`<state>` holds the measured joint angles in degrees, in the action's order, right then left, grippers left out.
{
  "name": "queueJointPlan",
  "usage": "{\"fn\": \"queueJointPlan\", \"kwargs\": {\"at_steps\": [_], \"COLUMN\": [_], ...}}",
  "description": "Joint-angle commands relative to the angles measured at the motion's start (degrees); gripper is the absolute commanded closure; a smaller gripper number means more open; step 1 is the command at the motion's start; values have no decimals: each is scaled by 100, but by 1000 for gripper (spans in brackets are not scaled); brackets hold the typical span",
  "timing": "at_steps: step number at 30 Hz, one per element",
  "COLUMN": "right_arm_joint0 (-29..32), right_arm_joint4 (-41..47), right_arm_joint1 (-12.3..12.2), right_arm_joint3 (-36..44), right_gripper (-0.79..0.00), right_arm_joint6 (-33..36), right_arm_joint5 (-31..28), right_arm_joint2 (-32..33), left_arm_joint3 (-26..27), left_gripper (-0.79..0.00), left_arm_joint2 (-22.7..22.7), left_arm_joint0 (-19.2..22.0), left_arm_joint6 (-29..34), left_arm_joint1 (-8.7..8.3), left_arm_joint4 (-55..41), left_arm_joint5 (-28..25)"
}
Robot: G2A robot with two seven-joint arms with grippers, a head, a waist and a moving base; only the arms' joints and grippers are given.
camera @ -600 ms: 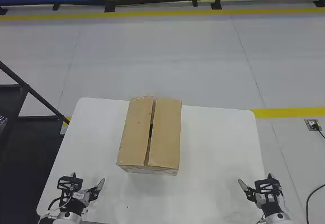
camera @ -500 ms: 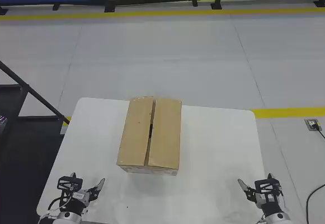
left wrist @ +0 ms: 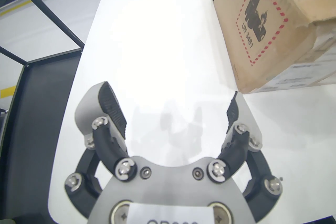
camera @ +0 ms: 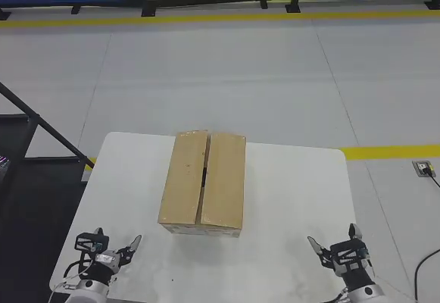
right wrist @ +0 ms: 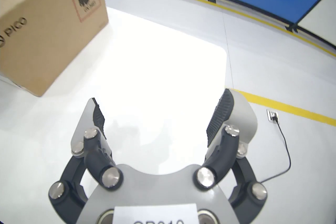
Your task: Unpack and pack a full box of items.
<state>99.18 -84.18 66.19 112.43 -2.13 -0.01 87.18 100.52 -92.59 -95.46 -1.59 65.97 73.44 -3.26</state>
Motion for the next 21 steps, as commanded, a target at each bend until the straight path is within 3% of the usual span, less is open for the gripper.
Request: {"fn": "queueJointPlan", "kwargs": {"at_steps": [1,8,10,21], "right_arm_joint0": [-156,-983,-1161,-1174], "right_arm_joint4": [-259,-1314,-1477,-1583], "right_arm_joint1": [10,120,144,146], "right_arm_joint3": [116,256,210,200], "right_gripper": [-785,-785,-785,-785], "right_arm_joint6": [88,406,499,481], "right_arm_joint5": [-35,394,274,262], "right_arm_joint2": [-183,-1141,-1382,-1384], "left_arm_joint3": [-49,-351,-379,-416], "left_gripper": [-785,-785,-785,-785], "left_arm_joint2": [-17,67,96,129], "left_arm_joint0": [123,675,713,764], "left_arm_joint6": [-79,-230,-193,-141], "left_arm_joint1": [3,61,70,79], "left_arm_joint4": [-82,-667,-776,-855], "left_arm_joint5": [-104,-45,-61,-96]}}
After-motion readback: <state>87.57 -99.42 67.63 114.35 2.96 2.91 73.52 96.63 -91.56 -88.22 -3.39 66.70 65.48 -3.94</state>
